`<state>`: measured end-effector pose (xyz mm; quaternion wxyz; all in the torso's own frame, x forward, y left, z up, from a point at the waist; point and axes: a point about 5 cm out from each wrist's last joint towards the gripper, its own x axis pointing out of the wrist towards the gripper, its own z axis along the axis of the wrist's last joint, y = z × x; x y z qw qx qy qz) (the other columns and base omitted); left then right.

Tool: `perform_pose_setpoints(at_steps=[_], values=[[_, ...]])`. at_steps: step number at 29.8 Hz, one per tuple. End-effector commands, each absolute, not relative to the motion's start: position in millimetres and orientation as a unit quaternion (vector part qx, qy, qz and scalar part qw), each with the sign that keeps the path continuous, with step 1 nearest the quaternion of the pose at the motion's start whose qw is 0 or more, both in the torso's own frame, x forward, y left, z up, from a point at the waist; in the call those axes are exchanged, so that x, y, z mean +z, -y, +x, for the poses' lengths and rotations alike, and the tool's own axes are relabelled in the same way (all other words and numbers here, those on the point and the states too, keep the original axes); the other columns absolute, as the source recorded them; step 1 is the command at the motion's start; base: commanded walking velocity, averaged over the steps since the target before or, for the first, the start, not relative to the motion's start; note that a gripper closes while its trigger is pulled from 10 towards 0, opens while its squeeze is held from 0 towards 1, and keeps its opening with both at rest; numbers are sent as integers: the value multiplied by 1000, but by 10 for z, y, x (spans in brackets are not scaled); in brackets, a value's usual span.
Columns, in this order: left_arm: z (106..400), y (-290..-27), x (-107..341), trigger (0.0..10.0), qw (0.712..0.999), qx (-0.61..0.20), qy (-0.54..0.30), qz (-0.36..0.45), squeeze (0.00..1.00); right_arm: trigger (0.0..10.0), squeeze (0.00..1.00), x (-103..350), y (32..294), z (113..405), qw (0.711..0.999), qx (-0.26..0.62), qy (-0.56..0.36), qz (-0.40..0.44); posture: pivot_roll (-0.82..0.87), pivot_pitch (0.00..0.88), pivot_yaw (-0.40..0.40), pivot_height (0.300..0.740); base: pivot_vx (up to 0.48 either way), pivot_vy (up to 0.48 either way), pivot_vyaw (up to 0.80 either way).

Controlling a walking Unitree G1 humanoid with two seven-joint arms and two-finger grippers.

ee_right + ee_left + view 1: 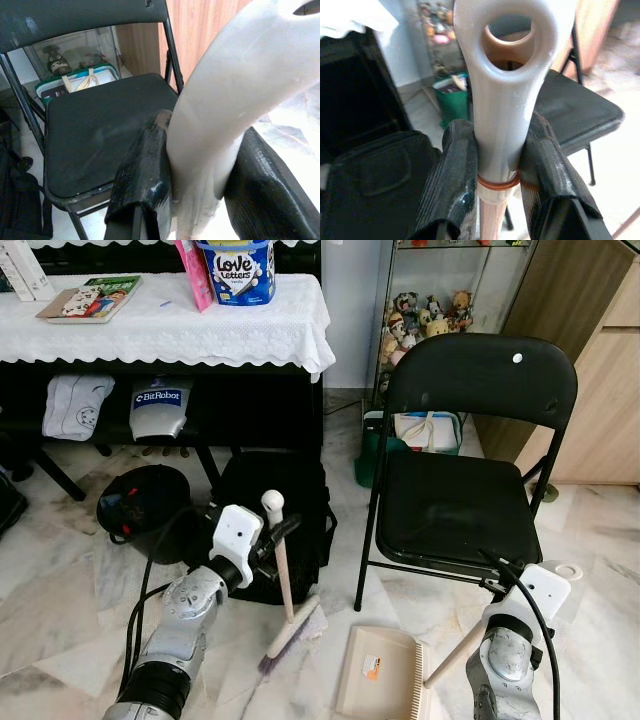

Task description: Sweep floor

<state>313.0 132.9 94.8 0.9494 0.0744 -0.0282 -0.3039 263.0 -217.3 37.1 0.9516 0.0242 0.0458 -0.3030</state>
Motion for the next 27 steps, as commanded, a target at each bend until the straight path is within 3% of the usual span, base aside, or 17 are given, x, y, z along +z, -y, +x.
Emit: perform_pose_setpoints(at_steps=[1,10,27], values=[[3124,-1354,909,10000,944,-319,10,79,0,10000,0,350,2126,2636,953,-299,-50,32,-30,115,60,740,0,0,0],[3102,-1443,899,10000,933,-349,-13,88,0,10000,0,343,2125,2642,952,-300,-52,34,-24,117,61,740,0,0,0],[2998,-1997,1063,10000,914,-373,-75,140,0,10000,0,350,2139,2675,953,-297,-52,33,-13,108,51,740,0,0,0]])
